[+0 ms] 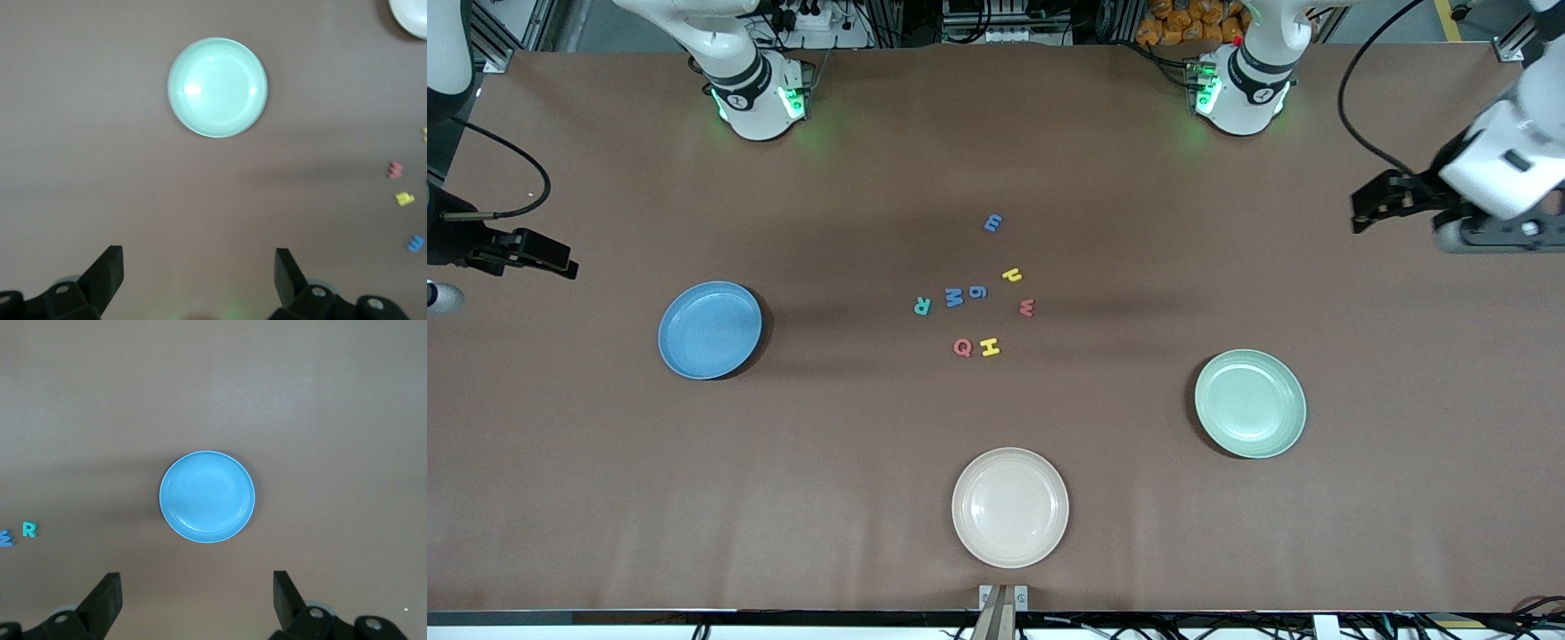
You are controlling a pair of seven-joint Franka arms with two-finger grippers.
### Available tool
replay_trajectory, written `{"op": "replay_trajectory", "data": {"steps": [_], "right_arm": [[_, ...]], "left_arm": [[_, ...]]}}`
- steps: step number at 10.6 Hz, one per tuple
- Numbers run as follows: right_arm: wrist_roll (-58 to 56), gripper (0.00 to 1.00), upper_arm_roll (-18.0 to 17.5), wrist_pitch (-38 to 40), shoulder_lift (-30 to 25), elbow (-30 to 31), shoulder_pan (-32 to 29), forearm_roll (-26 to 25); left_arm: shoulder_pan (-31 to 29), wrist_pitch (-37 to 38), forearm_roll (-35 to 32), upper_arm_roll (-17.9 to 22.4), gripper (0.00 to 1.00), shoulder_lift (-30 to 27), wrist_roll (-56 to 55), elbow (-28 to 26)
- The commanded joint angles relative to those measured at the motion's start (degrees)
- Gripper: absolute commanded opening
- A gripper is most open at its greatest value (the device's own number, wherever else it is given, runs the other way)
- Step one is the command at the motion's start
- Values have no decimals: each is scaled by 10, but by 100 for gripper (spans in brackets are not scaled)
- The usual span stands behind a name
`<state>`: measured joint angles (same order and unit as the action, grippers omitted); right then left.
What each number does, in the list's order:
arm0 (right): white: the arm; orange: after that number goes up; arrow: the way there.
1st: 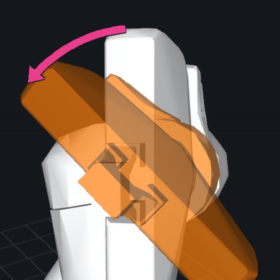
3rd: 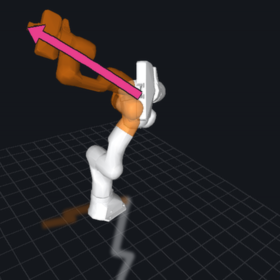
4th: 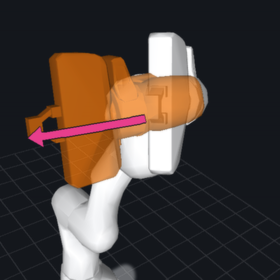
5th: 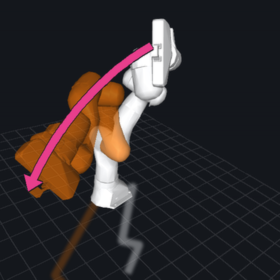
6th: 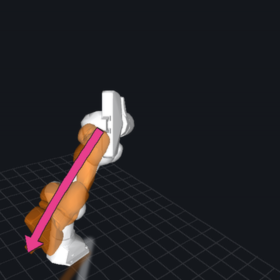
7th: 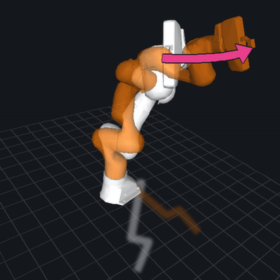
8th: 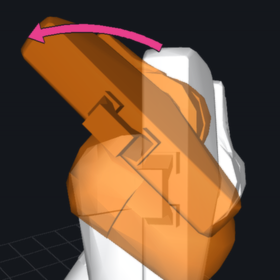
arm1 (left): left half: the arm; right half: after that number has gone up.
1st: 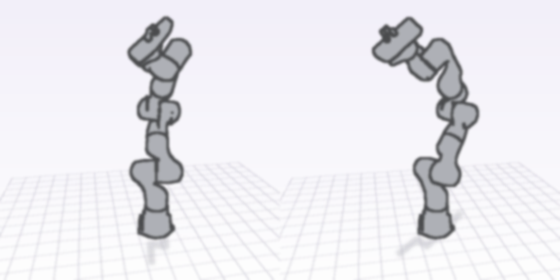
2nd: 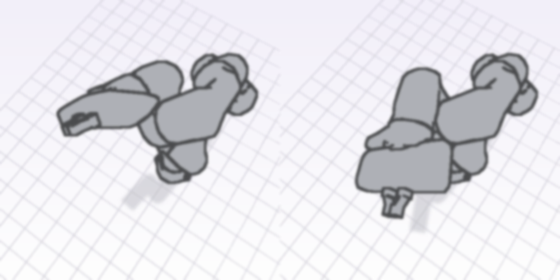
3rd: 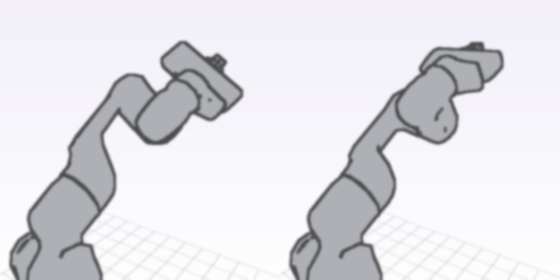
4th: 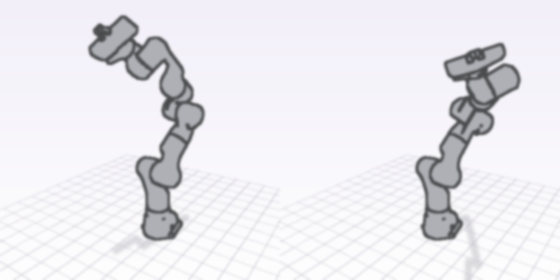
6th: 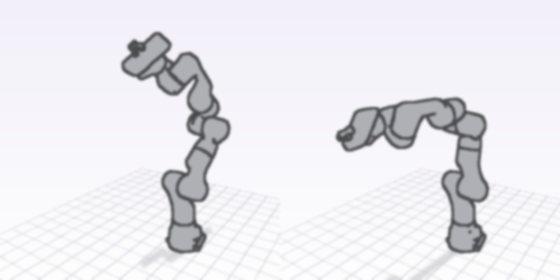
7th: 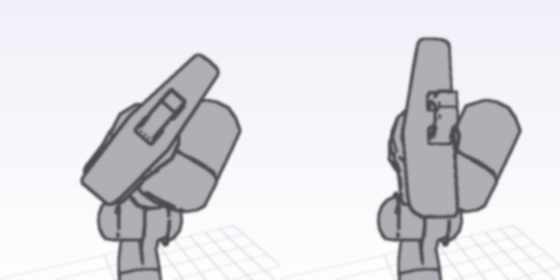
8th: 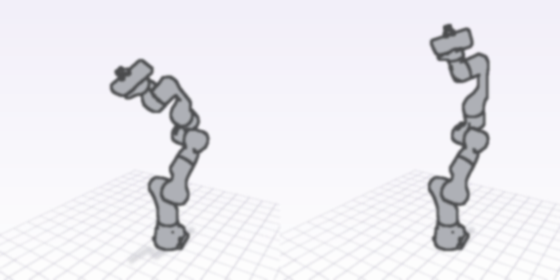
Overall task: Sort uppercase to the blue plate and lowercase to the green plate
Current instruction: 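Move both grippers from rest toward the foam letters in the middle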
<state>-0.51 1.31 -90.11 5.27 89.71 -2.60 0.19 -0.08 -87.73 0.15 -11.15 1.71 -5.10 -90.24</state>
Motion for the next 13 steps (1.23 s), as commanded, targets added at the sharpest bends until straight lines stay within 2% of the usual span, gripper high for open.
{"op": "replay_trajectory", "data": {"steps": [1,2,3,4,6,8,11,13], "right_arm": [[8,100,-8,7,-3,8,11,1],[24,100,-8,10,-3,13,29,3],[64,100,-8,8,-1,19,45,9],[85,100,-9,-1,-1,34,61,11],[138,100,-9,-56,-3,87,86,63],[160,100,-9,-120,-3,133,108,87],[275,100,-8,-262,-1,231,203,93],[312,100,-8,-410,16,310,253,92]], "left_arm": [[25,-21,13,-40,100,39,13,5],[31,-44,14,-68,100,56,0,5],[48,-60,14,-78,100,77,-14,5],[75,-86,14,-78,100,101,-48,5],[128,-152,10,-83,100,151,-163,6],[170,-200,6,-83,100,199,-240,6],[247,-266,-13,-81,100,282,-317,9],[270,-309,-83,-82,100,337,-379,9]]}}
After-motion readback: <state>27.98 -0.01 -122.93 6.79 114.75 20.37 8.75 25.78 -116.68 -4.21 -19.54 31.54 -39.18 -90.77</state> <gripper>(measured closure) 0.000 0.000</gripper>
